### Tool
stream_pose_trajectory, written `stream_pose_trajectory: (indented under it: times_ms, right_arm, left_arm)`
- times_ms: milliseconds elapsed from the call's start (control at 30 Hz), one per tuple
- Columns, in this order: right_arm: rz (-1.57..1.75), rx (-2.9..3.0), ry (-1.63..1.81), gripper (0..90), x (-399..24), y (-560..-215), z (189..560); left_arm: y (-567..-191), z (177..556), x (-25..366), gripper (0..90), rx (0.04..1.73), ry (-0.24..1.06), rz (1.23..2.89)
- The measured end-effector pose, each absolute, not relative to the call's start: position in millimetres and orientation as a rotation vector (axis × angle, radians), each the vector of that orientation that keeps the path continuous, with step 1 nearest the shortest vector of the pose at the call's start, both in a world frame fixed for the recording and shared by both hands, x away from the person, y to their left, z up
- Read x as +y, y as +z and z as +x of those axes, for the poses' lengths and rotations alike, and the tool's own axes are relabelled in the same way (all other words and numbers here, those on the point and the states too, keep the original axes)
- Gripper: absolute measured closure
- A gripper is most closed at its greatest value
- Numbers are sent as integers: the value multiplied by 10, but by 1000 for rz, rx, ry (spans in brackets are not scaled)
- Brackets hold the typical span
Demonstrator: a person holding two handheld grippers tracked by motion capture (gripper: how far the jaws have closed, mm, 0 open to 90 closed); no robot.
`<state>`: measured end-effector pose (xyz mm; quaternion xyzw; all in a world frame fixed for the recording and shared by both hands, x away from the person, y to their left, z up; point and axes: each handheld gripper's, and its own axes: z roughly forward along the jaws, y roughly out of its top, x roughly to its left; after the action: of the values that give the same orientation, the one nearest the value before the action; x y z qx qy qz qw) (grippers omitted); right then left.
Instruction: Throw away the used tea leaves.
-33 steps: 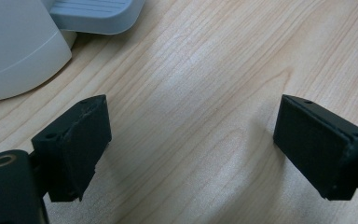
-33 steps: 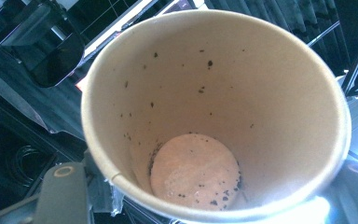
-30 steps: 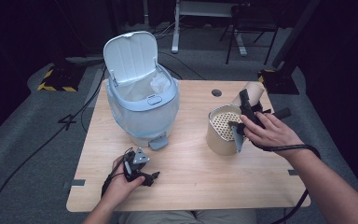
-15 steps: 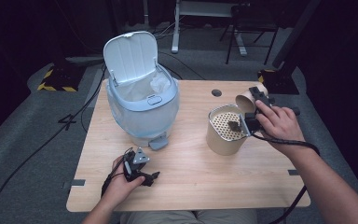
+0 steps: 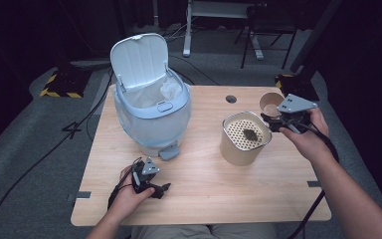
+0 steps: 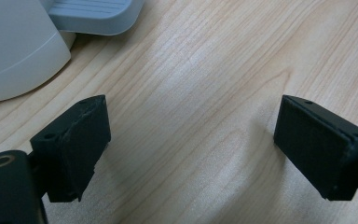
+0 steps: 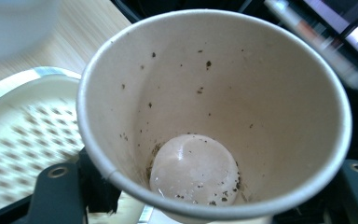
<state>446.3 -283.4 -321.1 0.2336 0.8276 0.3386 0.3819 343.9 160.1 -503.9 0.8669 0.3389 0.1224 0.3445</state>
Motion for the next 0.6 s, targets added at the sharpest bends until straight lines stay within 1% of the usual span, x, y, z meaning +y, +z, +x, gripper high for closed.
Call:
stream_pose_trajectory:
  times_ms: [133,267,600]
  right_arm:
    - [748,2153,1082,289,-2929,-3174,4474]
    - [804,2169,1209,289,-2999,-3136,4486]
    - [831,2212,1260,289,-3018,-3098,4493]
  left_arm:
    - [-5040,3445,1597,109,880,313,2250]
    - [-5037,3450,1597,105,877,313,2256]
    - [-5038,3454,1593,104,877,315,2256]
